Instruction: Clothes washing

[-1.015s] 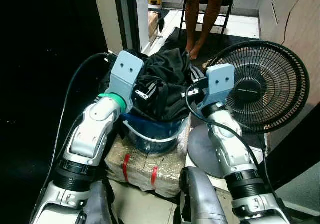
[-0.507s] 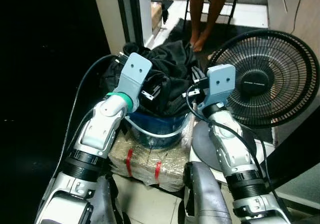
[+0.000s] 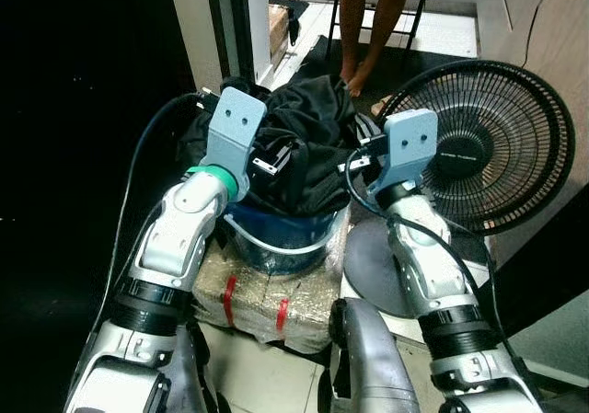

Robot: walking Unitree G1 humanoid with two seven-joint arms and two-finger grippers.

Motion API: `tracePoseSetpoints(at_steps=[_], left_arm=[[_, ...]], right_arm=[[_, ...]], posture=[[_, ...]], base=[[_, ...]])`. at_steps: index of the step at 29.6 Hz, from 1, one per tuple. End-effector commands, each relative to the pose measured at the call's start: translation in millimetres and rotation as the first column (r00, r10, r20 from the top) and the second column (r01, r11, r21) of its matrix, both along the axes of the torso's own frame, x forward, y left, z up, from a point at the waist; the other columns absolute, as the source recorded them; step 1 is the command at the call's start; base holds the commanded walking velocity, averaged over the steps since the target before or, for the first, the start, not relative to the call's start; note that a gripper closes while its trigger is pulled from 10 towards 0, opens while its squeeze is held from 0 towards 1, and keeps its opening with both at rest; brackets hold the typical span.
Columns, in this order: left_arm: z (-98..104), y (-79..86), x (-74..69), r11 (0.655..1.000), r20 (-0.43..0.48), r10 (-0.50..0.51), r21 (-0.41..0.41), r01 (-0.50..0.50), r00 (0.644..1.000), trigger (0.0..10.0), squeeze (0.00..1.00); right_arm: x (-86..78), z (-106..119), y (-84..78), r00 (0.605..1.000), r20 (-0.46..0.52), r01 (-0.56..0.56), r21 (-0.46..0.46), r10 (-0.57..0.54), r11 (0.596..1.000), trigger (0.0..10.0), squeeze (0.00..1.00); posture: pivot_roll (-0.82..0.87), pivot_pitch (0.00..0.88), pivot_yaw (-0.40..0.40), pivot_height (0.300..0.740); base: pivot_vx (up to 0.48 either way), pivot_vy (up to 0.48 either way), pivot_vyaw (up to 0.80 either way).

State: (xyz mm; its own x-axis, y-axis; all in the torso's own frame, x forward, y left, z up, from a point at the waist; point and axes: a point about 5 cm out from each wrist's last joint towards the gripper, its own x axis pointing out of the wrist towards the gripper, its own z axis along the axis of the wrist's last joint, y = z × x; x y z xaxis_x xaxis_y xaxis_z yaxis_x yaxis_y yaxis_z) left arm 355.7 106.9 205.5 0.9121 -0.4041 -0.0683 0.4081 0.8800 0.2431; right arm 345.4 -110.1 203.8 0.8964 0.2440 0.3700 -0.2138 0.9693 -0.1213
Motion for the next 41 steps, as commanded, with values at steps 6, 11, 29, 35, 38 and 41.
tracePoseSetpoints(at_steps=[6, 11, 29, 35, 38, 41], left_arm=[[-27.4, -9.1, -2.3, 0.985, -0.133, -0.094, 0.131, 0.111, 0.987, 10.0, 0.00], [-39.2, -11.9, -5.8, 0.978, -0.174, -0.117, 0.149, 0.144, 0.978, 10.0, 0.00], [-20.2, -11.9, -3.6, 0.991, -0.092, -0.110, 0.063, 0.116, 0.990, 0.0, 0.00], [-16.2, -10.4, -6.0, 0.992, -0.077, -0.111, 0.049, 0.115, 0.991, 0.0, 0.00], [-12.6, -9.4, -8.6, 0.992, -0.063, -0.119, 0.038, 0.121, 0.991, 0.0, 0.00], [-8.0, -8.1, -11.9, 0.991, -0.044, -0.128, 0.028, 0.129, 0.991, 0.0, 0.00]], right_arm=[[-0.4, -3.6, 0.0, 1.000, -0.009, 0.003, -0.008, -0.003, 1.000, 10.0, 0.00], [-0.9, -5.6, -1.0, 1.000, -0.013, 0.005, -0.010, -0.005, 1.000, 10.0, 0.00], [-0.9, -6.6, 0.2, 1.000, -0.018, 0.010, -0.002, -0.010, 1.000, 10.0, 0.00], [-0.7, -6.4, 0.7, 1.000, -0.017, 0.010, 0.000, -0.010, 1.000, 10.0, 0.00], [-0.6, -6.1, 0.6, 1.000, -0.016, 0.011, 0.001, -0.011, 1.000, 10.0, 0.00], [-0.8, -6.1, 0.3, 1.000, -0.016, 0.013, 0.002, -0.012, 1.000, 10.0, 0.00]], posture=[[-0.04, 0.036, 0.028, 0.480], [-0.04, 0.036, 0.029, 0.480], [-0.03, 0.047, 0.035, 0.480], [-0.03, 0.047, 0.036, 0.480], [-0.03, 0.048, 0.037, 0.480], [-0.03, 0.048, 0.038, 0.480]], base=[[0.000, 0.000, 0.00], [0.000, 0.000, 0.00], [0.000, 0.000, 0.00], [0.000, 0.000, 0.00], [0.000, 0.000, 0.00], [0.000, 0.000, 0.00]])
